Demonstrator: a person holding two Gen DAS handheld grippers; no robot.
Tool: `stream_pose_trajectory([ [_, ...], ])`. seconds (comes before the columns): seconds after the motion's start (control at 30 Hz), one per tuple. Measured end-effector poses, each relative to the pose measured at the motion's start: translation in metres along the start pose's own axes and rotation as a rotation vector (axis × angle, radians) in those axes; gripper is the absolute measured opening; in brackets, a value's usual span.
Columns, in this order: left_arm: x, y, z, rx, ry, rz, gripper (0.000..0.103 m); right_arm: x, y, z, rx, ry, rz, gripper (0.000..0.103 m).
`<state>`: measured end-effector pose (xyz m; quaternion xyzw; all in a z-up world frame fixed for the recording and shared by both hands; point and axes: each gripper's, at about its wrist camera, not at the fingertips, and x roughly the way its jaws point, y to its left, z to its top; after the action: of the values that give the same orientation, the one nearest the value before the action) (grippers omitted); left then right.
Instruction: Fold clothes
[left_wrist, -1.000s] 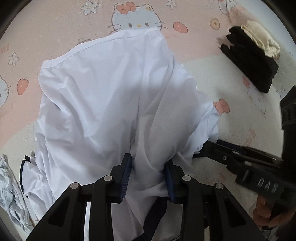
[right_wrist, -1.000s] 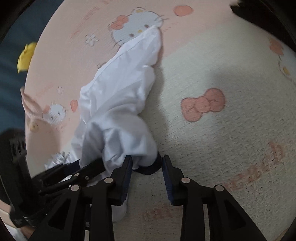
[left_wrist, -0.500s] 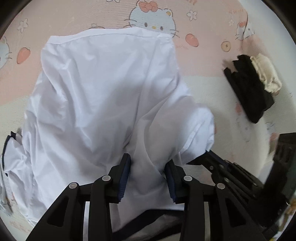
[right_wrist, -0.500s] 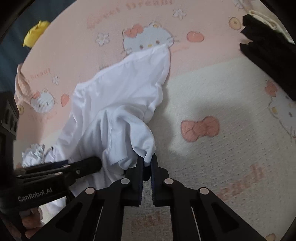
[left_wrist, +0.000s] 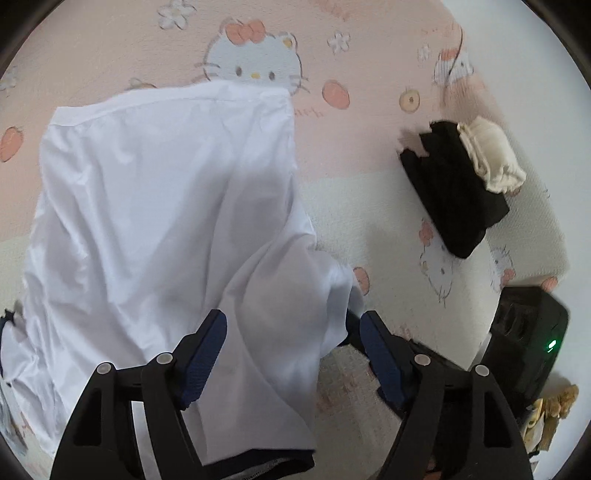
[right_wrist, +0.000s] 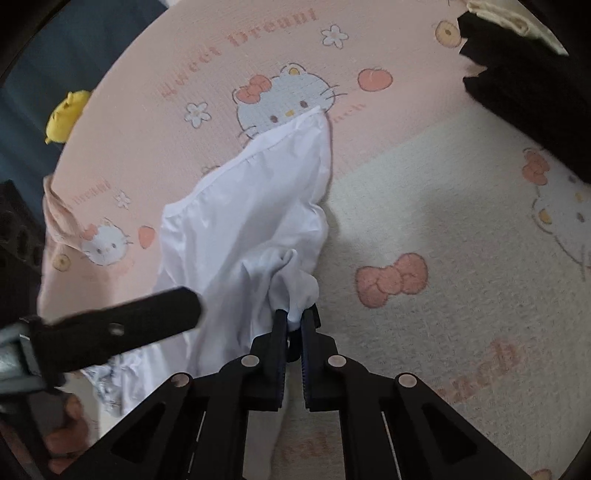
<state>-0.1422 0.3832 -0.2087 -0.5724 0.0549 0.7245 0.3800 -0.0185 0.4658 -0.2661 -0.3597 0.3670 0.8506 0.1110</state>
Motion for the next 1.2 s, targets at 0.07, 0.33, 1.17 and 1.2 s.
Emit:
stream_pose_trajectory([
  [0.07,0.010,-0.001,0.003,-0.005,0.030,0.007,0.073,-0.001,-0.005,0.004,0.015,0.002,0.020,0.005],
  [0.33,0.034,-0.007,0.013,0.107,0.059,0.091,0.072,-0.006,-0.006,0.005,-0.051,-0.023,-0.085,0.005],
  [1.17,0.029,0.021,-0.013,0.097,-0.015,0.176,0.020,-0.039,-0.041,0.005,0.017,-0.018,0.029,0.043],
  [1.2,0.028,0.023,-0.014,0.090,-0.015,0.171,0.020,-0.038,-0.042,0.004,0.023,-0.018,0.039,0.057],
])
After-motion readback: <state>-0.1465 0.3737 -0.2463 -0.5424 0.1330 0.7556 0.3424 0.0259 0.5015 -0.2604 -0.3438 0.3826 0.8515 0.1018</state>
